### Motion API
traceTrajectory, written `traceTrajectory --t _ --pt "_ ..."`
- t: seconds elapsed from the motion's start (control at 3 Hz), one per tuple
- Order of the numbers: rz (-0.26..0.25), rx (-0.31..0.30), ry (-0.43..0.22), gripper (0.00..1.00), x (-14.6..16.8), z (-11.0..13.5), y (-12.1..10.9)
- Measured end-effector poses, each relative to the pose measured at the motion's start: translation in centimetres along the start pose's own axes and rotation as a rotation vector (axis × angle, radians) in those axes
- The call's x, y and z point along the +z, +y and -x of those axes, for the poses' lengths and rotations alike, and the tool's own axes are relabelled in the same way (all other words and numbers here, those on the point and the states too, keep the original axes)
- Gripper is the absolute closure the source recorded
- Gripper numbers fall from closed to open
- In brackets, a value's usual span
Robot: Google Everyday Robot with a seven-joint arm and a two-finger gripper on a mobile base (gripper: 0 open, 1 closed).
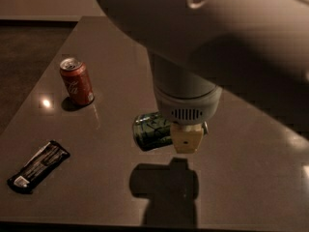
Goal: Place green can upright
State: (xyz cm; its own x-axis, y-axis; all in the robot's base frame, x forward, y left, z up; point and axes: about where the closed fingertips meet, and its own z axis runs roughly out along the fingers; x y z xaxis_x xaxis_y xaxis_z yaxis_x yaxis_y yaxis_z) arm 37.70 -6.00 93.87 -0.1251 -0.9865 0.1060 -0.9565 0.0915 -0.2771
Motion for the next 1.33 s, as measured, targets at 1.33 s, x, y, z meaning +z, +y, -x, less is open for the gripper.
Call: traceTrajectory --t 1.33 --pt "-0.080 -0.141 -0.029 1.00 -1.3 1.1 -2.3"
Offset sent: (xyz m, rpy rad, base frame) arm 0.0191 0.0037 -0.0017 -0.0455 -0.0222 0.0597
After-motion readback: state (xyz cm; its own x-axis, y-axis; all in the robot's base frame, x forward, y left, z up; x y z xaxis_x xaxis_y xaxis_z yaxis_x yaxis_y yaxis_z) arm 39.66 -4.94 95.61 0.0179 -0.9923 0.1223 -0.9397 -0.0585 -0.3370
